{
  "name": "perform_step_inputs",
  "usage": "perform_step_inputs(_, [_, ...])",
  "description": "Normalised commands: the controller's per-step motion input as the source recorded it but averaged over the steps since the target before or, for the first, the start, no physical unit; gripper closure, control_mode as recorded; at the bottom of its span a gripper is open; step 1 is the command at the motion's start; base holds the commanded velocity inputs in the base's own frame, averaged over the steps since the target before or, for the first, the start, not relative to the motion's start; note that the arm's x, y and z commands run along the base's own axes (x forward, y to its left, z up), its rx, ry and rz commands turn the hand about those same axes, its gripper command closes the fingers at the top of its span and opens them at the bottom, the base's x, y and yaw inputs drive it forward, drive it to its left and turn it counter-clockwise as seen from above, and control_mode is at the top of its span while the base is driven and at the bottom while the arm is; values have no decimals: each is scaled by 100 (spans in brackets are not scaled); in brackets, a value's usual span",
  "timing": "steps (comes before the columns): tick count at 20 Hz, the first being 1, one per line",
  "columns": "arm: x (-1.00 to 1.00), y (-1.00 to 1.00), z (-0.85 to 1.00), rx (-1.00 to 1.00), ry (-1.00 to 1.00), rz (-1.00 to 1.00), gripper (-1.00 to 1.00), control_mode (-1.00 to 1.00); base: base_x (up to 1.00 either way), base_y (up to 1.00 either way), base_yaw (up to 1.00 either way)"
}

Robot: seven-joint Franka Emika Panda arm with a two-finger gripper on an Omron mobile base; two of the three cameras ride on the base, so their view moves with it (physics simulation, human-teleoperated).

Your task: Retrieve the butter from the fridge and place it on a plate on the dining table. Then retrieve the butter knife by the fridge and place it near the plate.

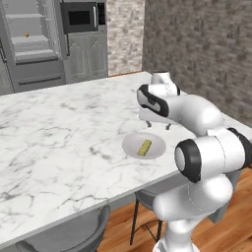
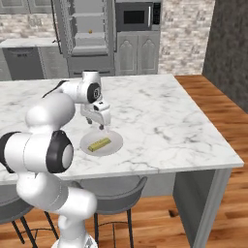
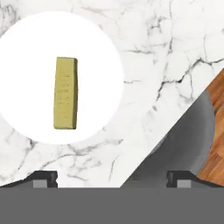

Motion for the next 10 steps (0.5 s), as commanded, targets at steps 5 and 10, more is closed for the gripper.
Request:
perform_step_inputs(5, [-84,11,89,2,13,17,-100,-100,0,0,0])
perform_step_inputs(10, [-95,12,61,0,7,28,-100,-100,0,0,0])
